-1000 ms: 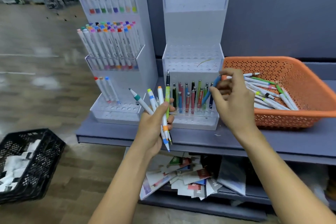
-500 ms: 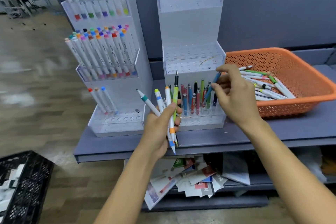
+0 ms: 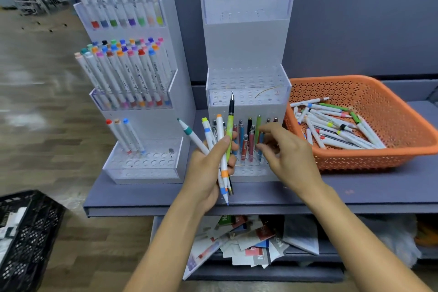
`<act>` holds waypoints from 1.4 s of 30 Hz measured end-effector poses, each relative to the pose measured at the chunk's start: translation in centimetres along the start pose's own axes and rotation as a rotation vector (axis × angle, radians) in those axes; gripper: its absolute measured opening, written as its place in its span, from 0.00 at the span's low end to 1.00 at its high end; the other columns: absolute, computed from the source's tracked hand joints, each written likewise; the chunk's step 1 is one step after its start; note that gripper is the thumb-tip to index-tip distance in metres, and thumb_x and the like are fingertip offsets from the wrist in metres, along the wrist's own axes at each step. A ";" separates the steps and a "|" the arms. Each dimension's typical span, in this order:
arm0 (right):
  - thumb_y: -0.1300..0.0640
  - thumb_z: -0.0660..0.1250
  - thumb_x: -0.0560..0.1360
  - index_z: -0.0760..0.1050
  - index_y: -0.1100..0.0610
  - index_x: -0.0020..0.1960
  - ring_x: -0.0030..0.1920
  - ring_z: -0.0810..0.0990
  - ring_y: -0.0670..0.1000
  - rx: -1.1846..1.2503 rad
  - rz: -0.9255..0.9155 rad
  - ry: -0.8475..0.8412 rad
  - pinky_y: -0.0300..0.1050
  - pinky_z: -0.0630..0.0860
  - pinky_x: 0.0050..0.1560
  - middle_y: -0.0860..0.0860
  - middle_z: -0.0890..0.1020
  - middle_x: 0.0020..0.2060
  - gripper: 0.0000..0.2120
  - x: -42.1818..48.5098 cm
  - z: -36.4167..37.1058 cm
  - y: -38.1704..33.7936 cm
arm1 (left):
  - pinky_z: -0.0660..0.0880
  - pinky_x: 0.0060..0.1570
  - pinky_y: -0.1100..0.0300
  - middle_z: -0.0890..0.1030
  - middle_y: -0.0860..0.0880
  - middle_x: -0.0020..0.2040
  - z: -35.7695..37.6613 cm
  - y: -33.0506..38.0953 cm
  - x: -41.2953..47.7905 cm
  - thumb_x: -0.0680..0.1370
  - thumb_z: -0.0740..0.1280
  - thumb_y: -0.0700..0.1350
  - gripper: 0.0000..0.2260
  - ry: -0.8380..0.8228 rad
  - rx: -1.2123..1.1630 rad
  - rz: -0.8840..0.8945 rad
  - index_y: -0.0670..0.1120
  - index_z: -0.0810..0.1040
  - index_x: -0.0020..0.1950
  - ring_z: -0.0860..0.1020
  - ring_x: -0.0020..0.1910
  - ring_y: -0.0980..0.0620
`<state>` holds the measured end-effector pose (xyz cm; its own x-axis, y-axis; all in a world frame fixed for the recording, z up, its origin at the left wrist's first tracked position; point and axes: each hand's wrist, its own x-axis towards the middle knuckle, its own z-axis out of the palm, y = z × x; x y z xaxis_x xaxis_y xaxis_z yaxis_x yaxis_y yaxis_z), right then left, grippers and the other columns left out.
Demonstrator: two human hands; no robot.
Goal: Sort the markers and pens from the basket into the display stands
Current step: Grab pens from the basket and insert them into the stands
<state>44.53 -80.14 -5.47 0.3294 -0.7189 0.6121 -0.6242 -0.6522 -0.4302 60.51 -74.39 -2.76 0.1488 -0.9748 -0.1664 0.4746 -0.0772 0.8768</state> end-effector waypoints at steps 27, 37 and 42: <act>0.65 0.66 0.76 0.79 0.62 0.51 0.51 0.79 0.57 0.157 -0.485 0.192 0.49 0.75 0.53 0.56 0.83 0.48 0.05 -0.4 -3.7 0.0 | 0.67 0.26 0.66 0.73 0.51 0.31 4.8 -1.9 -1.1 0.77 0.65 0.46 0.06 -0.069 0.013 -0.049 0.44 0.77 0.45 0.71 0.29 0.56; 0.66 0.65 0.75 0.66 0.53 0.59 0.45 0.80 0.46 0.347 -0.005 0.373 0.34 0.76 0.48 0.53 0.79 0.46 0.17 1.4 -5.5 0.9 | 0.74 0.26 0.64 0.73 0.50 0.28 4.1 -1.6 -0.7 0.77 0.64 0.42 0.03 -0.061 -0.131 -0.044 0.44 0.73 0.45 0.76 0.26 0.54; 0.64 0.65 0.74 0.71 0.58 0.57 0.41 0.78 0.45 0.266 -0.039 0.265 0.37 0.76 0.43 0.49 0.78 0.42 0.12 1.4 -4.1 1.7 | 0.68 0.22 0.68 0.69 0.52 0.28 3.3 -1.3 -0.4 0.71 0.66 0.43 0.07 -0.038 -0.319 -0.019 0.45 0.72 0.46 0.67 0.23 0.58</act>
<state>41.02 -81.32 -2.62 0.1328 -0.6281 0.7667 -0.3972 -0.7425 -0.5395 56.94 -74.62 -2.32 0.1080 -0.9813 -0.1596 0.7258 -0.0319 0.6872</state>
